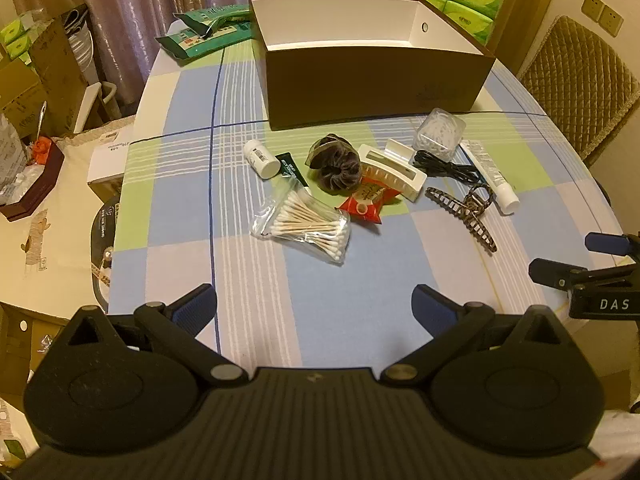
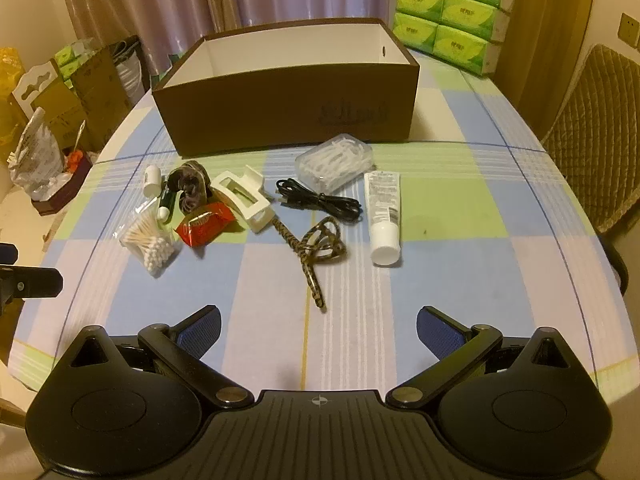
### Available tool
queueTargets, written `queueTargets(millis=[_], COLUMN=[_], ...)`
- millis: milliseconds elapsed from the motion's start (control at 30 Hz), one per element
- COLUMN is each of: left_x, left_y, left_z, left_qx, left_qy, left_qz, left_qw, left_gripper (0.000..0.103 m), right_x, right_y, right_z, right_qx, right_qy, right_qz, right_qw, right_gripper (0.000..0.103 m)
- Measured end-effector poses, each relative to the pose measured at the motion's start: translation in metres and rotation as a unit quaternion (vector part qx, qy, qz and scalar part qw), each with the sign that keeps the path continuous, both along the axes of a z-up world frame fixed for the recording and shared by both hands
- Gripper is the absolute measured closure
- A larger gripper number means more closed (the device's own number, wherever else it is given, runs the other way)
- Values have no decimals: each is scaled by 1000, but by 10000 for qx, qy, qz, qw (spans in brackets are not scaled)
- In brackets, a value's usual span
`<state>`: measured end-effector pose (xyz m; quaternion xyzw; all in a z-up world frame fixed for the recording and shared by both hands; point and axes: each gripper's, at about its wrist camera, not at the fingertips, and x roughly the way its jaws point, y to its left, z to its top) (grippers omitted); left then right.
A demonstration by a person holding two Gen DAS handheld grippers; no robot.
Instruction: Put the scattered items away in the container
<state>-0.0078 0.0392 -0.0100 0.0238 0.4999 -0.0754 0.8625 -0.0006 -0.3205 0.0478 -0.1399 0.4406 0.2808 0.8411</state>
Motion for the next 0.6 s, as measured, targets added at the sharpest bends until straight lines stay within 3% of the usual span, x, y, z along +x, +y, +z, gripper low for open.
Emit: queueTargets(millis=[600], left_x=[8], left_y=[4], left_z=[-7], left_qx=[-33], left_qy=[113], left_qz=[-219], left_qw=[9997], left_gripper=[1], right_x=[2], right_y=[8], right_z=[-4], right_qx=[-128], right_qy=[60], right_qz=[30], right_qw=[9999], right_gripper=[2])
